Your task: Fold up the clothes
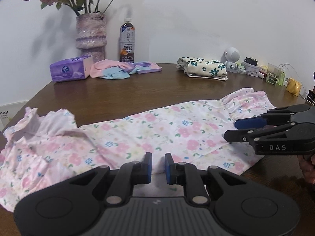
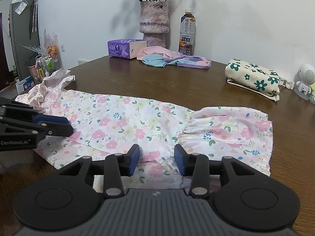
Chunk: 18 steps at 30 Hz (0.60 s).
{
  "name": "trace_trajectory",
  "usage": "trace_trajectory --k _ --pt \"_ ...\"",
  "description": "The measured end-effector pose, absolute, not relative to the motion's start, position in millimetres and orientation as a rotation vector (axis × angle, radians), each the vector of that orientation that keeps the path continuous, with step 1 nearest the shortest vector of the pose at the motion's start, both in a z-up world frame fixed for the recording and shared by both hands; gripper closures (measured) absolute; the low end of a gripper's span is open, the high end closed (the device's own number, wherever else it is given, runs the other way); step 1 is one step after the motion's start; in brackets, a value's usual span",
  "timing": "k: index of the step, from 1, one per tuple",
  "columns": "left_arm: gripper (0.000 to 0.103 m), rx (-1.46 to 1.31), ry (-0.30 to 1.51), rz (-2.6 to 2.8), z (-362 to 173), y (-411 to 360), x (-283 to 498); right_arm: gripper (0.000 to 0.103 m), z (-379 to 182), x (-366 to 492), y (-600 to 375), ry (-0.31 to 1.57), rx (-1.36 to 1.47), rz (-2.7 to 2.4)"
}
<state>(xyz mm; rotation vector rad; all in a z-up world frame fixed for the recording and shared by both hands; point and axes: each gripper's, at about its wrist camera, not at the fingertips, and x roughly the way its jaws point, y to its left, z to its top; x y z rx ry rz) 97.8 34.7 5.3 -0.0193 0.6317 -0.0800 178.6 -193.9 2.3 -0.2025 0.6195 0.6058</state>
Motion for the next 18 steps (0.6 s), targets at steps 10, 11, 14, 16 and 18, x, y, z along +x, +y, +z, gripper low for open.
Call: trace_trajectory --k 10,11,14,16,18 --pt "0.09 -0.02 0.63 -0.078 4.5 34.5 95.1 0.062 1.9 178.6 -194.0 0.618 -0.205 0.607" --pt "0.09 -0.021 0.63 -0.078 4.6 34.8 95.1 0.062 1.9 178.5 -193.8 0.618 -0.205 0.608" --pt "0.09 -0.022 0.63 -0.076 4.7 34.9 95.1 0.062 1.7 178.6 -193.5 0.618 -0.206 0.608" --pt "0.09 -0.018 0.63 -0.073 4.7 34.2 96.1 0.062 1.6 178.7 -193.6 0.619 -0.203 0.609" --pt "0.091 -0.01 0.631 -0.071 4.4 32.9 99.2 0.062 1.6 180.4 -193.2 0.619 -0.202 0.611"
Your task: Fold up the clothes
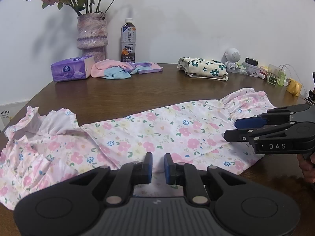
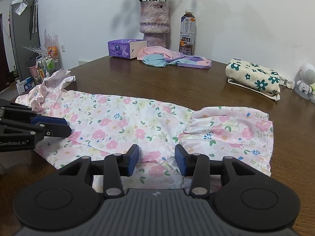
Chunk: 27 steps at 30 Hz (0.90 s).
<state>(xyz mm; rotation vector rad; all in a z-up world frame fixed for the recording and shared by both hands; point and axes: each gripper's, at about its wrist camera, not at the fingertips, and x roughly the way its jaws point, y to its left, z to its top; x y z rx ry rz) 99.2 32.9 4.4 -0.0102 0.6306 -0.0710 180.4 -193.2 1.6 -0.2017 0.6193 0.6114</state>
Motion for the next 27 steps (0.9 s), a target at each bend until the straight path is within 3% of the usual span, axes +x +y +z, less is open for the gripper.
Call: trace_trajectory --k 27 --pt "0.09 0.015 0.63 -0.024 2.1 20.0 125.7 0.062 2.9 204.7 -192.1 0.616 -0.209 0.614"
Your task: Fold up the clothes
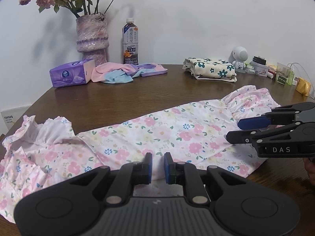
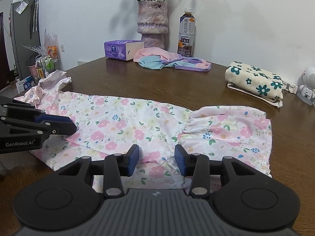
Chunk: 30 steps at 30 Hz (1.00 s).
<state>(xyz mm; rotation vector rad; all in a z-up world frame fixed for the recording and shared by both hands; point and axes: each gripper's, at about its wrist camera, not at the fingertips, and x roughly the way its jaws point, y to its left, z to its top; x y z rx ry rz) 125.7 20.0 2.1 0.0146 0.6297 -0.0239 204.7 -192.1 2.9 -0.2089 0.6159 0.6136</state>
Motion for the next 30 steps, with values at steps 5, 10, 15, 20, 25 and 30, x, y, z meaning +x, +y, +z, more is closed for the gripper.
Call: trace_trajectory --k 5,10,15,20,25,30 --pt "0.091 0.006 0.63 -0.025 2.2 21.4 126.1 0.062 2.8 204.1 -191.7 0.616 -0.209 0.613" --pt "0.091 0.004 0.629 -0.027 1.9 22.0 125.6 0.062 3.2 204.2 -191.4 0.618 -0.206 0.614" --pt "0.09 0.003 0.629 -0.028 1.9 21.9 125.8 0.062 3.1 204.4 -191.9 0.619 -0.204 0.615" --pt "0.09 0.003 0.629 -0.032 2.1 21.6 125.8 0.061 3.3 204.9 -191.8 0.62 -0.203 0.617" --pt "0.09 0.004 0.629 -0.032 2.2 21.2 125.7 0.06 3.9 205.5 -192.4 0.622 -0.199 0.622" --pt "0.09 0.006 0.629 -0.034 2.1 20.8 125.7 0.059 3.9 204.9 -191.5 0.622 -0.201 0.622"
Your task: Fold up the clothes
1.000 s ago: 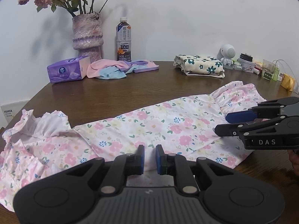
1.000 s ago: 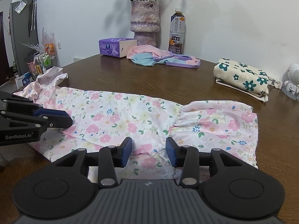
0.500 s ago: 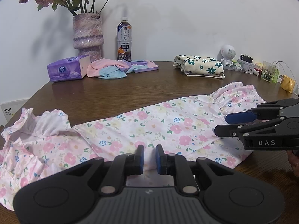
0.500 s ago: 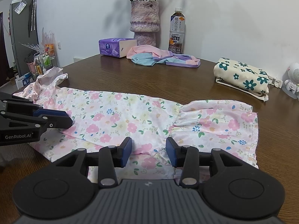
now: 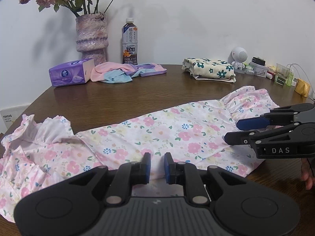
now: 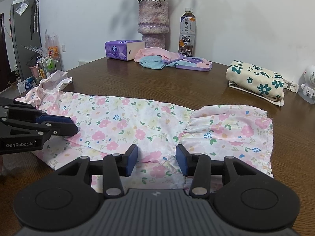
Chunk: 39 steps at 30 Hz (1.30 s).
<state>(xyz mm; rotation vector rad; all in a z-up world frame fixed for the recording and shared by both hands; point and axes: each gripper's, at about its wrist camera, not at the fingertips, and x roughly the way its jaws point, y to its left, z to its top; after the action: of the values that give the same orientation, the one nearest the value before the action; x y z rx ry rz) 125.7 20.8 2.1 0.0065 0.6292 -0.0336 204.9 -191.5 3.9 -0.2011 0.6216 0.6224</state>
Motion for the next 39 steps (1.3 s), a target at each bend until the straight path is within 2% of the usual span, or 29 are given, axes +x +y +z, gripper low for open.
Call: trace_trajectory --k 9,39 --pt "0.085 0.019 0.629 -0.04 1.8 18.8 125.9 0.059 3.6 205.0 -190.4 0.62 -0.205 0.621" --pt "0.084 0.019 0.628 -0.042 1.4 17.6 125.6 0.056 3.7 203.7 -188.9 0.615 -0.219 0.623"
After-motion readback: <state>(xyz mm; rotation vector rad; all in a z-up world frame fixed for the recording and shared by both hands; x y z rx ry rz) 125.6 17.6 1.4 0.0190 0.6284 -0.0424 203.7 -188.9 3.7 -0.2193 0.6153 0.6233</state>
